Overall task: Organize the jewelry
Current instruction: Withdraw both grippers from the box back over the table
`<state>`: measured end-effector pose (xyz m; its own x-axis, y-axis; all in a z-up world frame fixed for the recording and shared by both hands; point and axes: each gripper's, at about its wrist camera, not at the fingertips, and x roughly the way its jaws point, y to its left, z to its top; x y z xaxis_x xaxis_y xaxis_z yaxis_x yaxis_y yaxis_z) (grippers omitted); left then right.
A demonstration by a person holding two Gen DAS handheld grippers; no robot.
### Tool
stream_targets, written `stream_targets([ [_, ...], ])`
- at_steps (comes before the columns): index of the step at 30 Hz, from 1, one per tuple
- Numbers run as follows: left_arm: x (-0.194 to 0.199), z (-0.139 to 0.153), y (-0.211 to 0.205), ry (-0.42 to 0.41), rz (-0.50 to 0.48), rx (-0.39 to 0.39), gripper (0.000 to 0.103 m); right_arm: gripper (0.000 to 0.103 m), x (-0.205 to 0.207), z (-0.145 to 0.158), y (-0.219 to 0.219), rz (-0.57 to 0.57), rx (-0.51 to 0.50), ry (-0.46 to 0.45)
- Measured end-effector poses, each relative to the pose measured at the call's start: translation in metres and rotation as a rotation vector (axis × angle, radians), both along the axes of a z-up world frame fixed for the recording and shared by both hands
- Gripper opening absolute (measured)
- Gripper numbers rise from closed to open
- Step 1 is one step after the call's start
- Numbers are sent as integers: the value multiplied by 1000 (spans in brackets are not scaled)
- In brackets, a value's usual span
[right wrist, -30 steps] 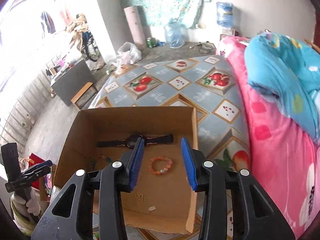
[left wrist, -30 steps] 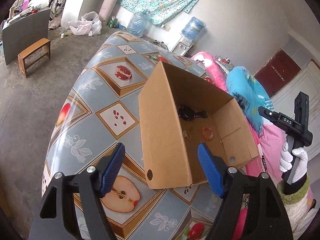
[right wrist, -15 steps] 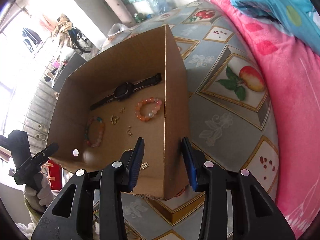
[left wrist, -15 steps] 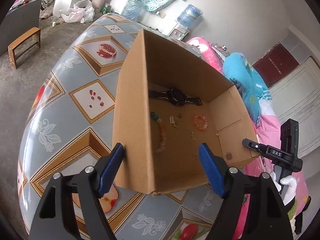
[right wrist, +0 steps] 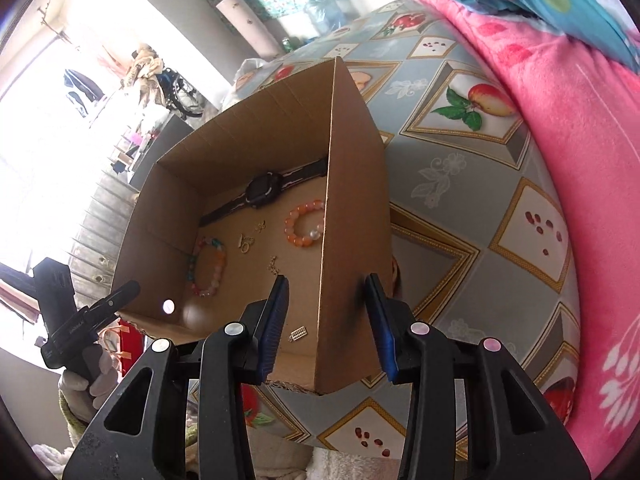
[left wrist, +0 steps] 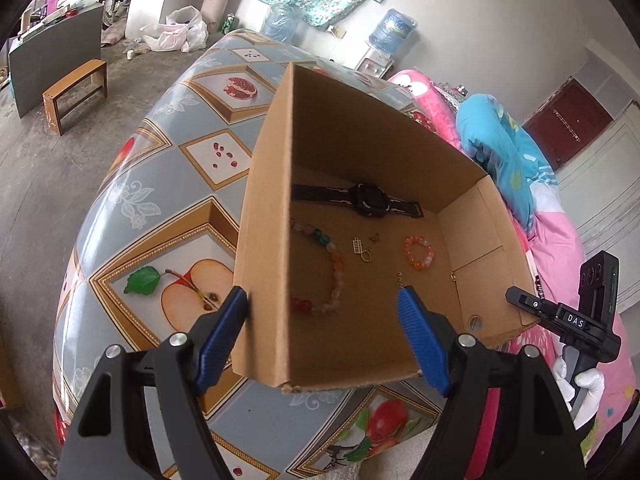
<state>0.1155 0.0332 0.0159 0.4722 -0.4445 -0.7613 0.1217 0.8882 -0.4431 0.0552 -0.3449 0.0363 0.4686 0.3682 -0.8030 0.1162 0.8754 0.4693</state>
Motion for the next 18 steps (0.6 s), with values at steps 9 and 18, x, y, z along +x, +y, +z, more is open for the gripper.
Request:
stream_targets([
  [9,-38,4,-12,-8,-3,-2,75,41,-22,1,-10,-5,3,-23],
  [18,-53,3,-16,-24,-3,23,75,43,-28,-5,-6,-22,-27,-39],
])
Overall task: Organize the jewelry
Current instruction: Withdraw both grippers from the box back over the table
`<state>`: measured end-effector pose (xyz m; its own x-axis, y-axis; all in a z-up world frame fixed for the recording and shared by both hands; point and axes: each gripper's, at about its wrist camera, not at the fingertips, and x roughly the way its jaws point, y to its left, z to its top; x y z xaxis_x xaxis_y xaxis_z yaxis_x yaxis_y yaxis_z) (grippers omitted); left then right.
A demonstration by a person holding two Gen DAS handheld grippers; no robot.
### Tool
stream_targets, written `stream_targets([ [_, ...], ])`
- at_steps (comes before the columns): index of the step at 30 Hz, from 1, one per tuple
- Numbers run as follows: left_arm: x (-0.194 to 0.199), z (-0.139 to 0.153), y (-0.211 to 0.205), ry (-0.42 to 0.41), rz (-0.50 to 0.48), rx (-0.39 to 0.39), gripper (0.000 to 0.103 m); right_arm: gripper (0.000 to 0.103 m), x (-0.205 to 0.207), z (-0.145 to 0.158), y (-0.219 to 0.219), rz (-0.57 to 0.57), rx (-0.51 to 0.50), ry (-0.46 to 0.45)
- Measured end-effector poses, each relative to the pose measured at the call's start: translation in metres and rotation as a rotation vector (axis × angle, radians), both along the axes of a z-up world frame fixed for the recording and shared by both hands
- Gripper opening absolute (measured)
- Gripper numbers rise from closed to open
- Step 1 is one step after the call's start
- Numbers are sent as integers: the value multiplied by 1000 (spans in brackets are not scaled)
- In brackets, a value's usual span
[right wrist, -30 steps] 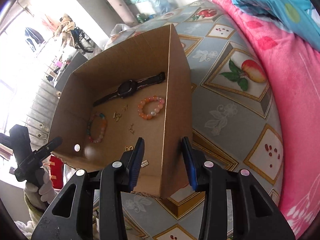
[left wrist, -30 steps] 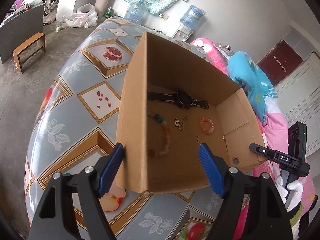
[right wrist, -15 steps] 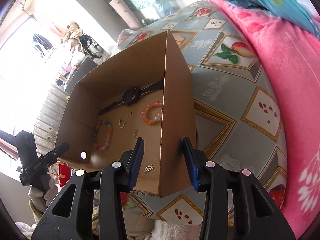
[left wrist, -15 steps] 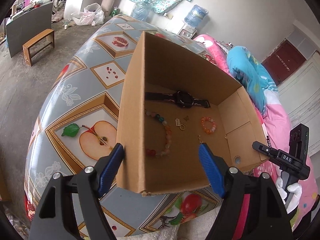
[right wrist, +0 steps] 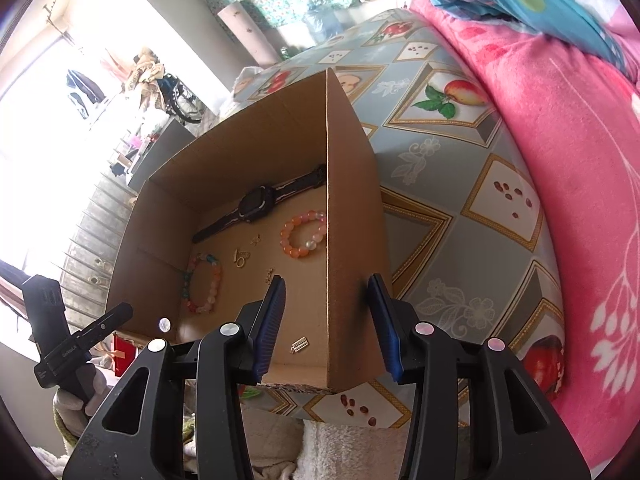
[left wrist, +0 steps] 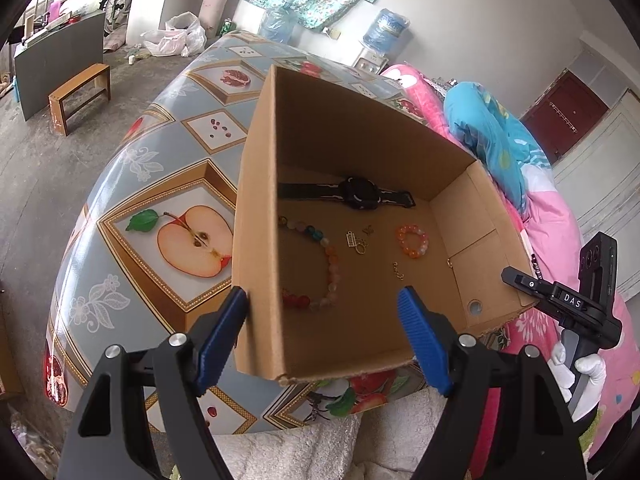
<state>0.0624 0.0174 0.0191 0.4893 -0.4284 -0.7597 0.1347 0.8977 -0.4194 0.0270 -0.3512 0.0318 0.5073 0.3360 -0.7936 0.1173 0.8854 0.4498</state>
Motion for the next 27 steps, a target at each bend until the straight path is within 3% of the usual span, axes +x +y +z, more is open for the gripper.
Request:
stream_targets([
  [27,12,-1,1,-51,29,48,77,46,8,-1,13,-30,-42,-10],
])
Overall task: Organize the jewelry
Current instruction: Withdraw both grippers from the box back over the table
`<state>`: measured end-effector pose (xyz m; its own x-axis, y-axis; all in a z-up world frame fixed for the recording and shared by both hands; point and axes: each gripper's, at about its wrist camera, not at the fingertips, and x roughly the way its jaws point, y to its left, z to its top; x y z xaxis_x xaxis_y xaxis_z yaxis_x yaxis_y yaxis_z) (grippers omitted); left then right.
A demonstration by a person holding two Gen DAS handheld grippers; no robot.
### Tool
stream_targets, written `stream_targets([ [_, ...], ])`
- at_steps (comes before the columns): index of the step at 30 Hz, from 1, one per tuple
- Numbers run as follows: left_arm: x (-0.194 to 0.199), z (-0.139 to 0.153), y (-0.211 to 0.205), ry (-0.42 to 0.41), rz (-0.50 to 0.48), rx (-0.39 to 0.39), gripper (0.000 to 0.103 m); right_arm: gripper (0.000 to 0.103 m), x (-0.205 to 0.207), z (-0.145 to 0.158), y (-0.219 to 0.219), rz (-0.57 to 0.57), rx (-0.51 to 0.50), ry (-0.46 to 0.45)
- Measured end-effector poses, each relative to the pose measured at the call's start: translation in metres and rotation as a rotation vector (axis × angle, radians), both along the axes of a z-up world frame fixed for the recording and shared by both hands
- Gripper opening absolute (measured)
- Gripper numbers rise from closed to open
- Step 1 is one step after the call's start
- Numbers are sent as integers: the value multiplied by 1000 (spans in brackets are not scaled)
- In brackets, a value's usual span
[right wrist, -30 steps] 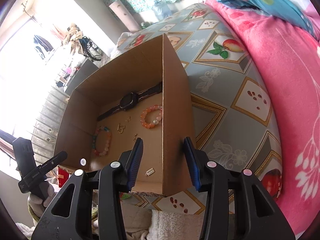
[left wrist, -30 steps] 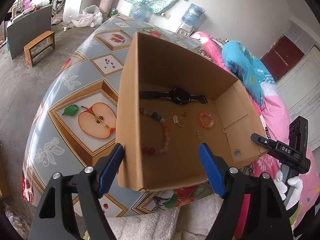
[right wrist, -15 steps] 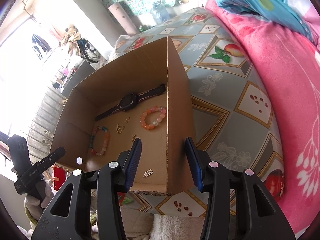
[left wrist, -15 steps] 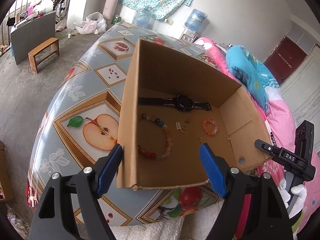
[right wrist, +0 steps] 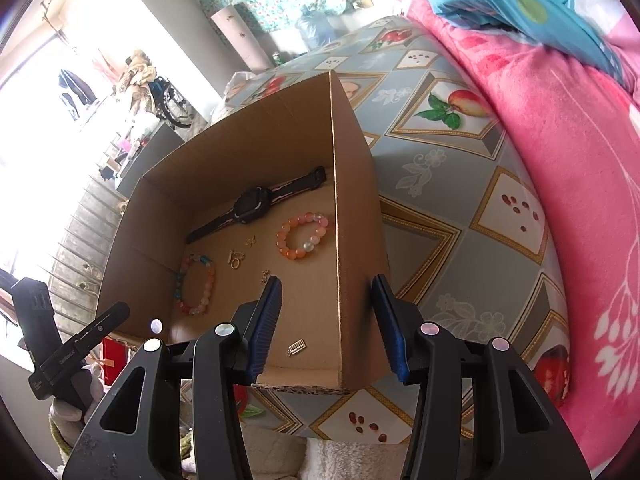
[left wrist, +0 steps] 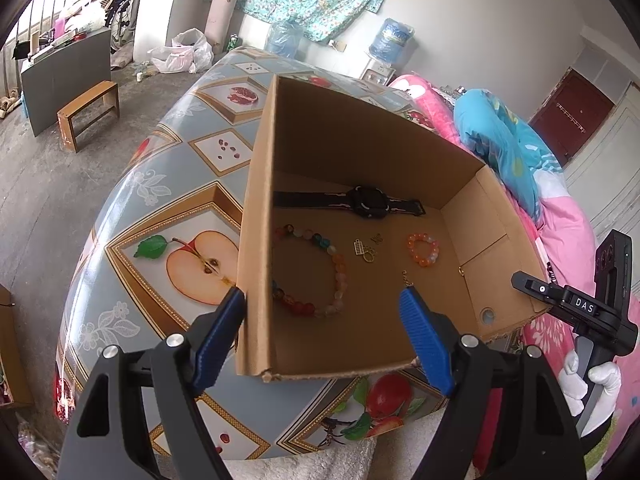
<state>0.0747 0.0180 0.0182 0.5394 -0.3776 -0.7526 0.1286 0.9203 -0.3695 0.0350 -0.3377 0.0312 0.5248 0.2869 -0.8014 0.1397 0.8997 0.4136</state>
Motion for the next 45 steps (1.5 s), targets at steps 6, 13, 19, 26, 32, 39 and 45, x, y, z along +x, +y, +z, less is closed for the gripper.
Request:
stream_targets([
  [6,-2,-1,1,-7,-10,-1,77,46,-3,0,-1,8,9,0],
  [13,-26,16,3,-148,17,97,78,47,-17,8,5,-29,-42,-51],
  [19,-56,39,6,-280,26,152,86,56,-58,37,8,-109,-121,-224],
  [26,-78,58,0,-375,34,155,97,77,-112,62,35,-127,-281,-410],
  [32,-89,66,-15,-418,58,167,97,89,-134,62,54,-117,-277,-495],
  [39,-95,54,-34,-387,73,207,97,95,-137,51,71,-97,-293,-476],
  [45,-97,36,-48,-330,19,258,97,95,-135,36,79,-92,-294,-407],
])
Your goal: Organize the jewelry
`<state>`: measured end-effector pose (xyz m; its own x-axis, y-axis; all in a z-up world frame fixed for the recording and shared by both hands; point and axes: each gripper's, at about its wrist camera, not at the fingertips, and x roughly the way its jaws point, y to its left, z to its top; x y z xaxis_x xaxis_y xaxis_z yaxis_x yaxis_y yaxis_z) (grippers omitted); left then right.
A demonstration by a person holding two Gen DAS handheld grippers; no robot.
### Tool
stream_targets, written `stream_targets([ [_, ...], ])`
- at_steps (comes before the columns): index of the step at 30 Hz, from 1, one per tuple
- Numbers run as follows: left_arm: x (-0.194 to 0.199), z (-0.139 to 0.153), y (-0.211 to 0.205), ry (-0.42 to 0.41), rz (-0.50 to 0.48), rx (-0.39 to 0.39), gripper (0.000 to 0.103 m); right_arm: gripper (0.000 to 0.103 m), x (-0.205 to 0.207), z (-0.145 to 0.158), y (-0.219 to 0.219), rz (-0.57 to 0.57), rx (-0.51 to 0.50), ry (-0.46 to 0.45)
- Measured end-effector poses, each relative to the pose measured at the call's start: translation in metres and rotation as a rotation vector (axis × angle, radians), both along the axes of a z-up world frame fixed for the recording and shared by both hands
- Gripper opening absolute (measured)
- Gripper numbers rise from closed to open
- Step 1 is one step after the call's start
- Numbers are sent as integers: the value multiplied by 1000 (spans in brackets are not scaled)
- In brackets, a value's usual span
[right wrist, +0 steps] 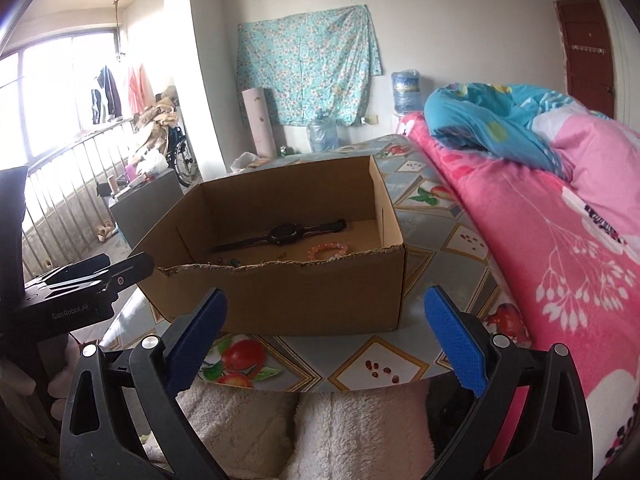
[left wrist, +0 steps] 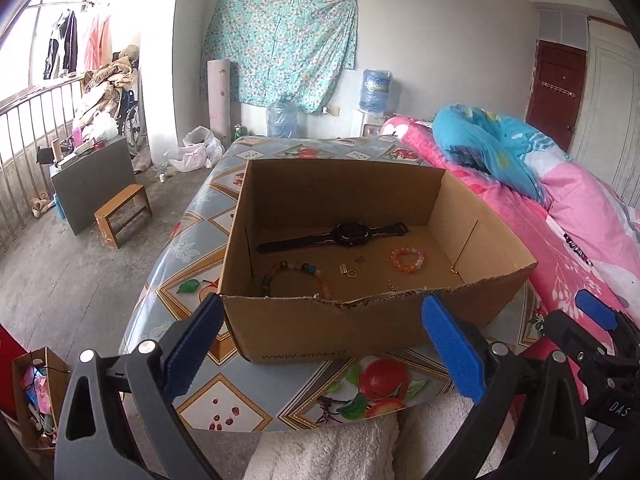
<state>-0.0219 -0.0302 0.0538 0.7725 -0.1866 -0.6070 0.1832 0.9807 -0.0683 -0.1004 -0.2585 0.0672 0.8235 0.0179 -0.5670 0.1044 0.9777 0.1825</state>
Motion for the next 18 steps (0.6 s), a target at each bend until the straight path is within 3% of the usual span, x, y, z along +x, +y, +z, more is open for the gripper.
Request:
stream_targets([
  [5,8,-9,-4,46,18,23,97,95,14,-6,-2,-20,-23,92],
  [12,19,-25,-9,167,38,37,97,95,38,-15,-7,4,46,221],
  [18,31,-35,-11,262,62,58,97,95,48,-18,-6,20,61,276],
])
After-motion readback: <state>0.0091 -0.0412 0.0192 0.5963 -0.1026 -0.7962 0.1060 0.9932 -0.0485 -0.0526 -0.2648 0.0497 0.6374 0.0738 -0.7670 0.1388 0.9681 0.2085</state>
